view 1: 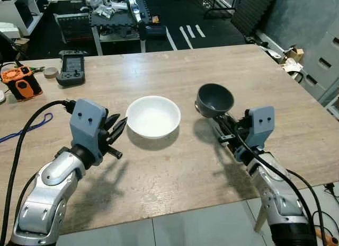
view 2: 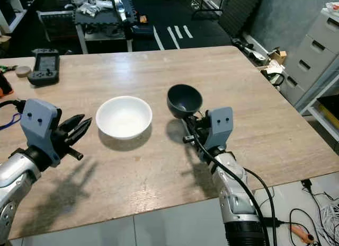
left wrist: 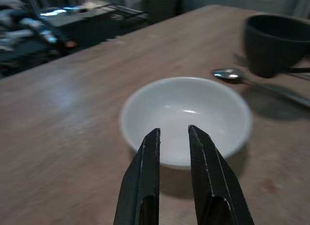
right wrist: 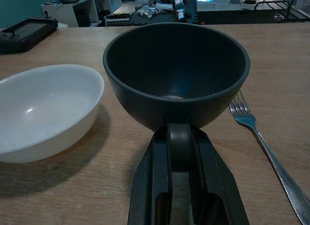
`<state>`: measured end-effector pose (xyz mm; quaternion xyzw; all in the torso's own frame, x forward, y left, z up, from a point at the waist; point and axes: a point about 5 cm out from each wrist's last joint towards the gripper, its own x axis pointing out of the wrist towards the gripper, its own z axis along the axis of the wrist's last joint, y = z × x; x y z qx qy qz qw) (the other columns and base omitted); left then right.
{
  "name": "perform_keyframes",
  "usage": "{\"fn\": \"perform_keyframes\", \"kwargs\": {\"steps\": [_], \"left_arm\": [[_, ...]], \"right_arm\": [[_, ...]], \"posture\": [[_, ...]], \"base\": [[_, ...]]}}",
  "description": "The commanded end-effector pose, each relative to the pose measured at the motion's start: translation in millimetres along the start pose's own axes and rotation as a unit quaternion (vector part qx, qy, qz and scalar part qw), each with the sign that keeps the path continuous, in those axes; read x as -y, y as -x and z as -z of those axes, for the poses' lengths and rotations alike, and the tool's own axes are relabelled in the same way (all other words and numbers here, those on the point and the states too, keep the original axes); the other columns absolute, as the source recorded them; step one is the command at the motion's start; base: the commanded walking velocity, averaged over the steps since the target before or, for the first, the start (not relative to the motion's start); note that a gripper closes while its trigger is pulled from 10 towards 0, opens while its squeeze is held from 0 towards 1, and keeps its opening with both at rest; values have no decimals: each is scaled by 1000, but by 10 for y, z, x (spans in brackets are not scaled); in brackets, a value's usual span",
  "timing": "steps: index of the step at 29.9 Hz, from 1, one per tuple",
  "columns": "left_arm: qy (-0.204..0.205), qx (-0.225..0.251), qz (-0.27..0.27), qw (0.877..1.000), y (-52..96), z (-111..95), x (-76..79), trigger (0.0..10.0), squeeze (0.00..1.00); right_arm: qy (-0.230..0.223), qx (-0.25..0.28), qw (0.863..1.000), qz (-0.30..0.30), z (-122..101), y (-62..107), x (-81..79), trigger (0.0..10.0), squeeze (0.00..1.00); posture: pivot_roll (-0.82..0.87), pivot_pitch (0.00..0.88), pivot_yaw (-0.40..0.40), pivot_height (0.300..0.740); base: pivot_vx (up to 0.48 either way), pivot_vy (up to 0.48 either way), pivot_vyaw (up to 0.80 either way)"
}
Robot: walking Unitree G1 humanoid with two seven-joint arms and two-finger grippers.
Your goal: Setting the table
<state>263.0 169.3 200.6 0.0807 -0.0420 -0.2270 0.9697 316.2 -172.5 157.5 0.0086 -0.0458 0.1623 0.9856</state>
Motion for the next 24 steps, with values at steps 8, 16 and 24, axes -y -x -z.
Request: {"fn": "perform_keyframes", "kwargs": {"steps": [8,16,24], "left_arm": [[0,-11,8,1000,99,-42,9,10000,0],[3,-13,7,1000,102,-34,42,10000,0],[6,-16,13,1000,99,-41,71,10000,0]], "right_arm": [[12,-15,1000,-15,136,-62,-110,10000,0],[30,-23,999,-13,196,-79,-114,10000,0],[38,-20,999,-1,197,-102,-56,10000,1000]], "posture": [[62,94,41,740],[68,98,36,740],[65,98,33,740]], "base": [[0,0,0],[0,0,0],[0,0,0]]}}
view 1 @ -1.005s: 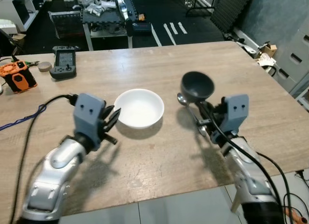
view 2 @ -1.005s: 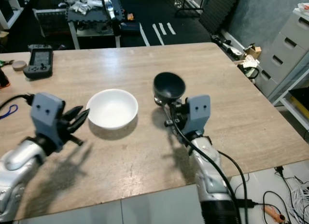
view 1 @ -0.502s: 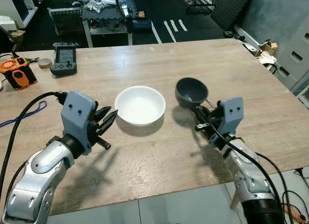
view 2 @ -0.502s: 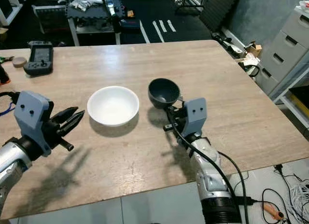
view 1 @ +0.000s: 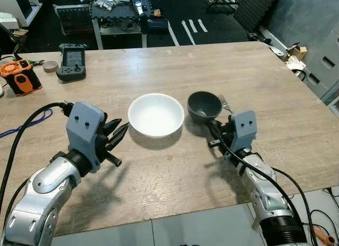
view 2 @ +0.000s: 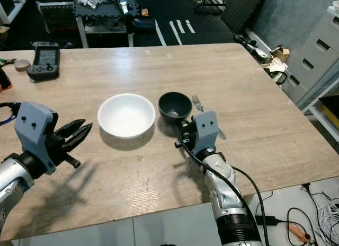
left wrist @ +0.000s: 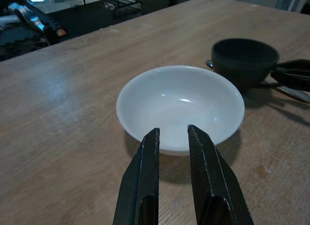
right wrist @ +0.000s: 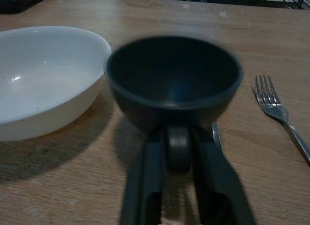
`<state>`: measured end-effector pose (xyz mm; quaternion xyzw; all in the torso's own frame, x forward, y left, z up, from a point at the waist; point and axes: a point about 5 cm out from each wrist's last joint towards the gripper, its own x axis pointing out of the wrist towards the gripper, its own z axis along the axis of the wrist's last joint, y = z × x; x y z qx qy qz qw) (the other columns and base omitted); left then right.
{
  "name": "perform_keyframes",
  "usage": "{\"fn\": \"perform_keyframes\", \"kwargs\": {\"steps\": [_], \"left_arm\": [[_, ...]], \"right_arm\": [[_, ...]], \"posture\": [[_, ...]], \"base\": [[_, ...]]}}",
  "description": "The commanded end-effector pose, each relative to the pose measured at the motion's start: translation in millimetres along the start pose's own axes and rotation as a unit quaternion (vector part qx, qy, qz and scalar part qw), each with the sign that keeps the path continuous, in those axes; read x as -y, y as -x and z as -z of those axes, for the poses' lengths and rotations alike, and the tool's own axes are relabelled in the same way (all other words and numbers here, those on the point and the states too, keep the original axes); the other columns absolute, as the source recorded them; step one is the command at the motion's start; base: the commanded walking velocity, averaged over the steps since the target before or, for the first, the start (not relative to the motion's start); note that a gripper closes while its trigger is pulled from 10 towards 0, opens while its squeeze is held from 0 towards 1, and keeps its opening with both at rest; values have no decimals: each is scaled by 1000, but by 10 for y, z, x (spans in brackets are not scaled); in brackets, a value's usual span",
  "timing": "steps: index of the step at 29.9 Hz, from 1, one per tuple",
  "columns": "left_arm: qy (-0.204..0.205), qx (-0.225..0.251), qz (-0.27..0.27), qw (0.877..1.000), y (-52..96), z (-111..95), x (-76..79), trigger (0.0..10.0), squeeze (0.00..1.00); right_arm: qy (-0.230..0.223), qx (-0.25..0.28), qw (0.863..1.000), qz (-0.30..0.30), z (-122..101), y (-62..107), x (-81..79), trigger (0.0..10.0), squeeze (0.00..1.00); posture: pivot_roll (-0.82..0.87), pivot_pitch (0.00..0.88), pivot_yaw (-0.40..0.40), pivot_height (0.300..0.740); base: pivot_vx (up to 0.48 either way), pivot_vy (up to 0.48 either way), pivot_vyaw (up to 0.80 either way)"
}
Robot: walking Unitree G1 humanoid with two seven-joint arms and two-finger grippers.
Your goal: Setting the table
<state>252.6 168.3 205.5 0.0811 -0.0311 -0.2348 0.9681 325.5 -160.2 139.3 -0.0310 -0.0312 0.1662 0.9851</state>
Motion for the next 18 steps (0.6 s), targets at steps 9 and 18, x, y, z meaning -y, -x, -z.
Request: {"fn": "perform_keyframes", "kwargs": {"steps": [9,18], "left_arm": [[5,-7,6,1000,0,32,33,10000,0],[8,-5,8,1000,-21,43,69,10000,0]], "right_arm": [[-6,6,1000,11,-19,19,61,10000,1000],[-14,29,999,42,-209,276,334,10000,0]], "posture": [[60,96,34,740],[39,80,36,740]], "base": [[0,0,0],[0,0,0]]}}
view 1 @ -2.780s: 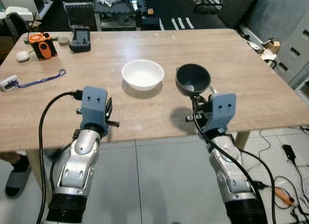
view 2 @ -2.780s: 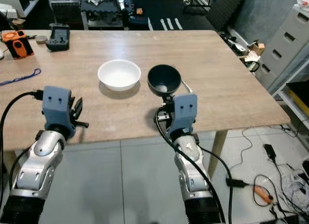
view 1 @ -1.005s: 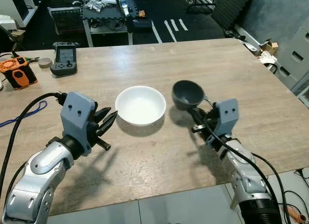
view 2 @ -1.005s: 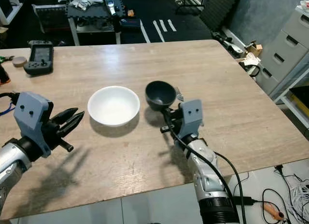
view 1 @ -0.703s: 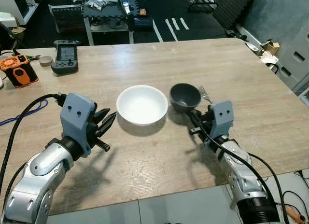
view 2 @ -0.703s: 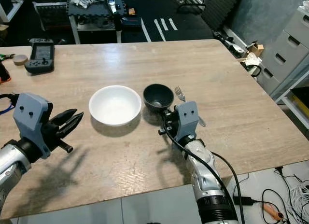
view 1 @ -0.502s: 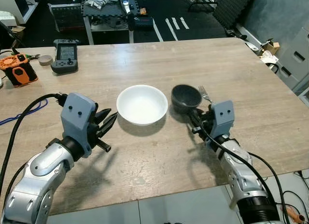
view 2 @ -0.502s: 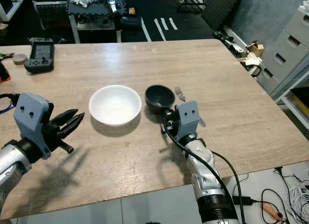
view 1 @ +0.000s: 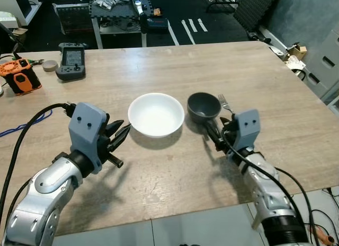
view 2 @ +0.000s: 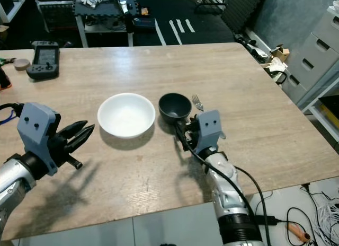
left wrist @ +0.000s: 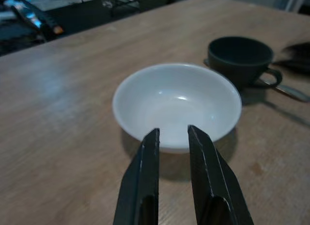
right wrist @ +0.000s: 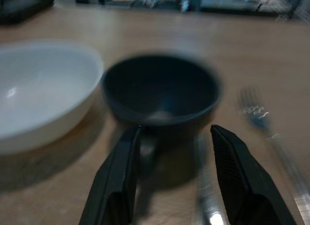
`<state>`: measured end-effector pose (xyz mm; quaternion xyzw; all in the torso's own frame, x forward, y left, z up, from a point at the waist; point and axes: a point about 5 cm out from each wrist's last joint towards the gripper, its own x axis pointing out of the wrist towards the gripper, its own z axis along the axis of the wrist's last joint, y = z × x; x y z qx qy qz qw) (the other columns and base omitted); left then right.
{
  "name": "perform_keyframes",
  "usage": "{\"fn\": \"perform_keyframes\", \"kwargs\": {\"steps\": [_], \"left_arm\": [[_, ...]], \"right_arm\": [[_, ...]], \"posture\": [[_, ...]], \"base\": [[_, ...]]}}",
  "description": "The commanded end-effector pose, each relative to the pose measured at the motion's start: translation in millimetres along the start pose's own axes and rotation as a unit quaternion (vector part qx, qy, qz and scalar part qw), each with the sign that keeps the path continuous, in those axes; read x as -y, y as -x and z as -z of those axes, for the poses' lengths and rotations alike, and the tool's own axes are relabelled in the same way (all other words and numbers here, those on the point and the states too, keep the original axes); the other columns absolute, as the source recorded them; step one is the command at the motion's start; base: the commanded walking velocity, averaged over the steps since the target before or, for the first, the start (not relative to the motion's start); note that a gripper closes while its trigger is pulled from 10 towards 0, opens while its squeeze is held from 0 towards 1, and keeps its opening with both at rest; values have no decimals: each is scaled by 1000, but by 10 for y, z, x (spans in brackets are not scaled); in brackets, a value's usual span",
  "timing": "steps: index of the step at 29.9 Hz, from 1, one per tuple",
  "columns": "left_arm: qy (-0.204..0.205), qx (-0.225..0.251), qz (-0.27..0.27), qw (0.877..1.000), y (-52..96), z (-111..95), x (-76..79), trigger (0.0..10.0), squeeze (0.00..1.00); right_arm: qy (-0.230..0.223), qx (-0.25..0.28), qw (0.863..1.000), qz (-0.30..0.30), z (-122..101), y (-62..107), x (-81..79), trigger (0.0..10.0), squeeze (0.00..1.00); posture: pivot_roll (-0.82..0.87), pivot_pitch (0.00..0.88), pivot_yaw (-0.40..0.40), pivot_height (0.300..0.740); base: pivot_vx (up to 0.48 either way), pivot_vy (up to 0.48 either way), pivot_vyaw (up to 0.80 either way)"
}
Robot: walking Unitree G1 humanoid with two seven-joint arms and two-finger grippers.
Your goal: Setting the table
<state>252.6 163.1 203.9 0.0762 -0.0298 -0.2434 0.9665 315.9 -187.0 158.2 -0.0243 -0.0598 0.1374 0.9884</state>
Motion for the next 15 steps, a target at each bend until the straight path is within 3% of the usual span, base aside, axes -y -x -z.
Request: {"fn": "perform_keyframes", "kwargs": {"steps": [1,3,6,8,9,10,11,13,14,15], "left_arm": [[5,-6,-1,1000,0,35,24,10000,0],[6,-6,-1,1000,-4,38,28,10000,0],[8,-7,3,1000,-55,74,76,10000,0],[6,-6,3,1000,-82,82,92,10000,0],[-5,1,-12,1000,-184,90,116,10000,0],[-5,1,-12,1000,-184,90,116,10000,0],[-10,9,-16,1000,-266,80,160,10000,0],[-11,19,2,1000,-324,53,257,10000,0],[-11,19,2,1000,-324,53,257,10000,0],[-14,19,31,999,-304,43,350,10000,0]], "right_arm": [[-22,-5,1000,-2,-36,183,116,10000,0],[-29,-11,999,-18,-40,269,116,10000,0],[-65,-20,997,-46,-59,562,91,10000,0],[-79,-17,996,-39,-64,617,85,10000,0],[-113,11,992,53,-60,621,117,10000,0],[-113,11,992,53,-60,621,117,10000,0],[-133,30,980,142,-42,587,141,10000,0],[-150,43,966,204,-10,529,68,10000,0],[-150,43,966,204,-10,529,68,10000,0],[-150,49,970,186,-40,462,-106,10000,0]], "posture": [[30,79,39,740],[23,79,41,740],[1,74,49,740],[1,74,49,740],[-14,65,56,740],[-14,65,56,740],[-15,60,60,740],[-11,51,69,740],[-11,51,69,740],[-6,47,77,740]], "base": [[0,0,0],[0,0,0],[0,0,0],[0,0,0],[0,0,0],[0,0,0],[0,0,0],[0,0,0],[0,0,0],[0,0,0]]}}
